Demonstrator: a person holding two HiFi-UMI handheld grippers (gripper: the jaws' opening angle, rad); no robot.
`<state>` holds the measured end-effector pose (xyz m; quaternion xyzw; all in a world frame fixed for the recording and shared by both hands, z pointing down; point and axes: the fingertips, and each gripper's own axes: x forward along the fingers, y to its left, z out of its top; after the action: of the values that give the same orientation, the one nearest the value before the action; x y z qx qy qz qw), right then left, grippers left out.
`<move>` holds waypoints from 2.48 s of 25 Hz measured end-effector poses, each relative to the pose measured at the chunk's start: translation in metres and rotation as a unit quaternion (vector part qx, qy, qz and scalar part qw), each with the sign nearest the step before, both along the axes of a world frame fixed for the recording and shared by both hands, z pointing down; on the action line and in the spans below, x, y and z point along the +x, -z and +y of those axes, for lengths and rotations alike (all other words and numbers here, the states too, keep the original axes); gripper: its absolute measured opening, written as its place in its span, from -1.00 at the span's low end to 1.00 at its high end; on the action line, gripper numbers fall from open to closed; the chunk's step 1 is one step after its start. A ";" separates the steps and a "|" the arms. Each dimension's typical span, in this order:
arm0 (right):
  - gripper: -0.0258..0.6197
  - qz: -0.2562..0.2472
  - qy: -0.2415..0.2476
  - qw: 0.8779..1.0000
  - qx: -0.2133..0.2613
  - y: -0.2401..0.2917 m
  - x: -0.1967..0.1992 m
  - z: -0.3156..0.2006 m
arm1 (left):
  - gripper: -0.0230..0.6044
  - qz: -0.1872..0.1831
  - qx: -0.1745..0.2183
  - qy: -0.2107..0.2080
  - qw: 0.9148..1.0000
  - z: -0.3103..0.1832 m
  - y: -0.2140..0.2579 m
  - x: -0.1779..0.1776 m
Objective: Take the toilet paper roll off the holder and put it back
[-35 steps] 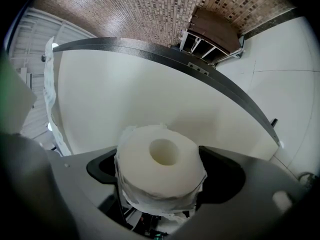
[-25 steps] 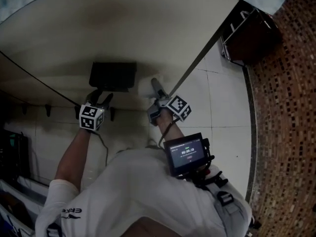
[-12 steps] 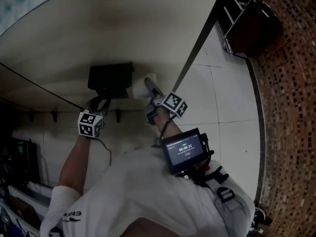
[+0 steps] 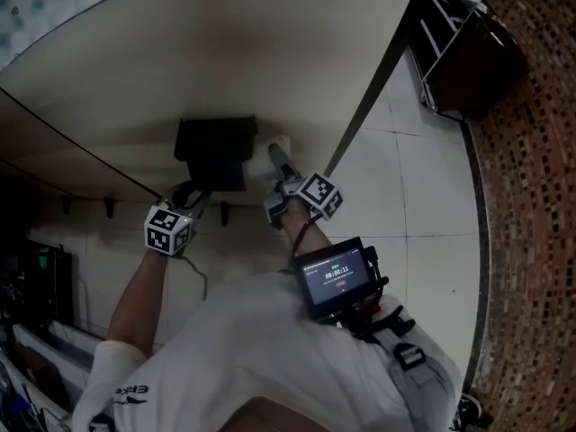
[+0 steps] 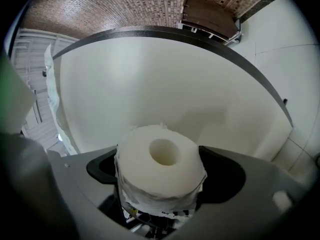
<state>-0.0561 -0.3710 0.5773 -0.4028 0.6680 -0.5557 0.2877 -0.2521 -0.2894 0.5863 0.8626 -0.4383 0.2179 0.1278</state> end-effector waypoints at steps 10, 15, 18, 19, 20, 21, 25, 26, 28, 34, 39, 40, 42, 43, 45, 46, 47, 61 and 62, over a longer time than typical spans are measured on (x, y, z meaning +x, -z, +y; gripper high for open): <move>0.54 -0.028 -0.023 0.999 -0.002 -0.002 0.005 -0.004 | -0.44 0.012 -0.011 -0.024 1.000 0.015 0.012 0.004; 0.54 -0.026 -0.006 1.000 0.013 0.008 -0.007 -0.001 | -0.44 0.013 -0.013 -0.028 0.999 0.015 0.012 0.003; 0.54 -0.019 0.007 1.000 0.011 0.008 -0.016 0.003 | -0.44 0.012 -0.013 -0.028 0.999 0.016 0.015 0.004; 0.54 -0.018 0.010 1.000 0.010 0.007 -0.019 0.004 | -0.44 0.012 -0.013 -0.029 0.999 0.017 0.016 0.006; 0.54 -0.018 0.013 1.000 0.008 0.006 -0.021 0.005 | -0.44 0.012 -0.014 -0.030 0.999 0.018 0.016 0.007; 0.54 -0.019 0.016 1.000 0.008 0.005 -0.022 0.006 | -0.44 0.012 -0.014 -0.030 0.999 0.018 0.016 0.008; 0.54 -0.018 0.031 0.999 0.013 0.004 -0.030 0.007 | -0.44 0.010 -0.015 -0.033 0.999 0.021 0.015 0.010; 0.54 -0.017 0.035 0.999 0.015 0.004 -0.032 0.007 | -0.44 0.010 -0.014 -0.033 0.999 0.021 0.015 0.011; 0.54 -0.016 0.046 0.999 0.016 0.004 -0.038 0.008 | -0.44 0.009 -0.014 -0.034 0.999 0.022 0.016 0.011; 0.55 -0.013 0.094 0.995 0.022 0.002 -0.056 0.009 | -0.43 0.008 -0.015 -0.036 0.999 0.025 0.015 0.011; 0.55 -0.008 0.144 0.989 0.032 0.001 -0.072 0.010 | -0.42 0.006 -0.015 -0.037 0.999 0.027 0.016 0.011; 0.55 -0.007 0.154 0.987 0.035 0.002 -0.075 0.010 | -0.42 0.005 -0.015 -0.037 0.999 0.027 0.016 0.011; 0.55 -0.003 0.174 0.984 0.041 0.003 -0.080 0.012 | -0.42 0.003 -0.015 -0.036 0.999 0.030 0.017 0.012; 0.55 0.000 0.182 0.982 0.044 0.003 -0.083 0.014 | -0.42 0.001 -0.014 -0.035 0.999 0.031 0.017 0.011; 0.55 0.008 0.199 0.979 0.050 0.003 -0.088 0.016 | -0.42 -0.001 -0.012 -0.033 0.999 0.034 0.017 0.010; 0.55 0.011 0.207 0.977 0.052 0.003 -0.090 0.017 | -0.42 -0.002 -0.012 -0.032 0.999 0.034 0.017 0.010; 0.55 0.012 0.215 0.975 0.054 0.003 -0.093 0.018 | -0.42 -0.003 -0.011 -0.031 0.999 0.035 0.017 0.010; 0.55 0.047 0.309 0.944 0.102 0.006 -0.121 0.031 | -0.44 -0.012 -0.007 -0.022 1.000 0.046 0.017 0.001; 0.55 0.051 0.314 0.942 0.108 0.006 -0.123 0.032 | -0.44 -0.011 -0.007 -0.020 1.000 0.047 0.016 0.000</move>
<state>-0.1787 -0.3386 0.5717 -0.1665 0.8302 -0.5214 0.1057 -0.2525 -0.2424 0.5703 0.8678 -0.4209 0.2331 0.1242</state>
